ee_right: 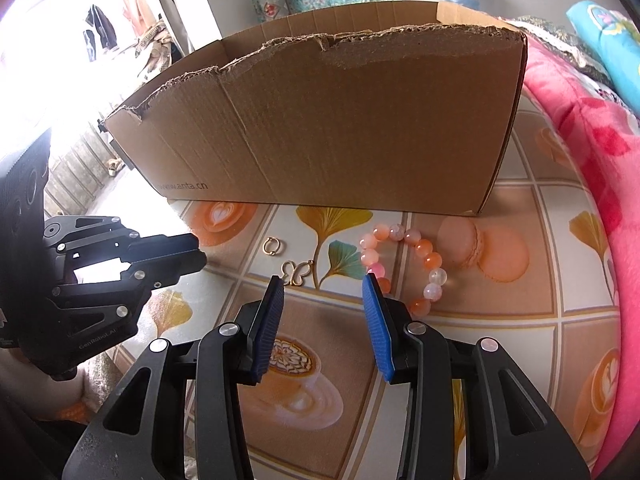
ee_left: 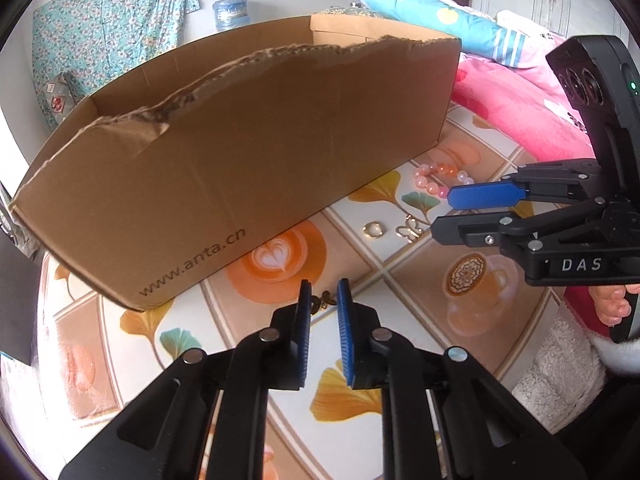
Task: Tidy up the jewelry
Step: 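Lower the left tool onto a small gold charm and close it, then lift the gold charm with the left tool and carry it over the box, then lower the charm into the box and open the left tool, then withdraw the open left tool from the box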
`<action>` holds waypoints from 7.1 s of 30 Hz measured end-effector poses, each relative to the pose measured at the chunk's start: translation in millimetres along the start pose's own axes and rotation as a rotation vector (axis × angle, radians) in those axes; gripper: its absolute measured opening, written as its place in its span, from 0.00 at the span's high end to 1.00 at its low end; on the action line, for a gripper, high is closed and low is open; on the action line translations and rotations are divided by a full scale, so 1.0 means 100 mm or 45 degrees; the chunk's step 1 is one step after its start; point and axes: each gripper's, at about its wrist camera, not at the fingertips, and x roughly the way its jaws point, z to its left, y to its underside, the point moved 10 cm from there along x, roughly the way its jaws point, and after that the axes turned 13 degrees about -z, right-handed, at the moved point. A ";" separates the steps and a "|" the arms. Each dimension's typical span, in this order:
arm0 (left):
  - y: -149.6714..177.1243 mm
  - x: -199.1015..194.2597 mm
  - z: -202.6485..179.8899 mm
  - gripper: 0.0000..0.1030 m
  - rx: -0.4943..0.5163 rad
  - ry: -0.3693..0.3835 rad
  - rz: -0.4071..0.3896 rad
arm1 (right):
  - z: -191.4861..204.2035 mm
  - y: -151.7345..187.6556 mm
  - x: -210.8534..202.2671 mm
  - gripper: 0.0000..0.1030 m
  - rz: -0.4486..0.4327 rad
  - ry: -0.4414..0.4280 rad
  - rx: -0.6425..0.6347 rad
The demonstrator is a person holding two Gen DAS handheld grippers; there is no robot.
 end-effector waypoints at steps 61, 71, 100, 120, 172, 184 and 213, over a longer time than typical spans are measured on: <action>0.10 -0.06 0.14 0.88 -0.106 -0.008 -0.013 | 0.35 0.02 0.28 0.97 0.076 -0.050 -0.310; 0.10 -0.06 0.13 0.88 -0.103 -0.009 -0.012 | 0.34 -0.05 0.23 0.72 0.077 -0.085 -0.367; 0.10 -0.06 0.13 0.88 -0.105 -0.003 -0.018 | 0.33 -0.03 0.24 0.83 0.156 -0.108 -0.390; -0.32 -0.46 0.03 0.88 -0.071 0.103 -0.190 | 0.31 -0.45 -0.37 0.83 -0.001 -0.114 -0.341; -1.23 0.88 0.66 0.82 -0.660 0.340 0.340 | -0.44 -1.91 0.85 0.76 0.254 -0.077 -0.077; -1.35 0.05 0.74 0.65 -0.517 0.273 0.039 | -0.34 -2.06 0.09 0.70 0.031 -0.128 -0.049; 0.02 -0.23 0.37 0.33 -0.195 -0.015 0.066 | 0.10 -0.34 -0.20 0.79 0.124 -0.167 0.028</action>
